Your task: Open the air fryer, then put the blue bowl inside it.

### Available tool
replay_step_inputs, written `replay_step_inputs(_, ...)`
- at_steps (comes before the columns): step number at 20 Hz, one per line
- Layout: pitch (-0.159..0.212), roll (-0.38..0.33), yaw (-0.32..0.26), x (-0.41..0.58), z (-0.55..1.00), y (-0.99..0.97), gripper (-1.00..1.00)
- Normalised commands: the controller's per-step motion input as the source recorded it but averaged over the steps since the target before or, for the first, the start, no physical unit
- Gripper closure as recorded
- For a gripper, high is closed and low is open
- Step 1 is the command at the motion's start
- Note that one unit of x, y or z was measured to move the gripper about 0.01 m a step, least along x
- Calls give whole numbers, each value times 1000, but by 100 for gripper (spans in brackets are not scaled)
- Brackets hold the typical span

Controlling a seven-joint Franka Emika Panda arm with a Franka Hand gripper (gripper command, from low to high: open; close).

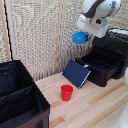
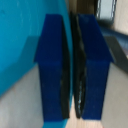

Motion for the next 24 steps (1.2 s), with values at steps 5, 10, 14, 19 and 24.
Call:
replay_step_inputs(5,47,1,-135,-113,-190,-783,100)
replay_step_inputs(10,84,0,-87,-69,-398,-499,100)
replay_step_inputs(14,159,-20,-51,-22,-439,-239,100)
replay_step_inputs(19,205,-25,-23,-82,-411,-147,100)
replay_step_inputs(24,114,-56,16,119,-527,-62,100)
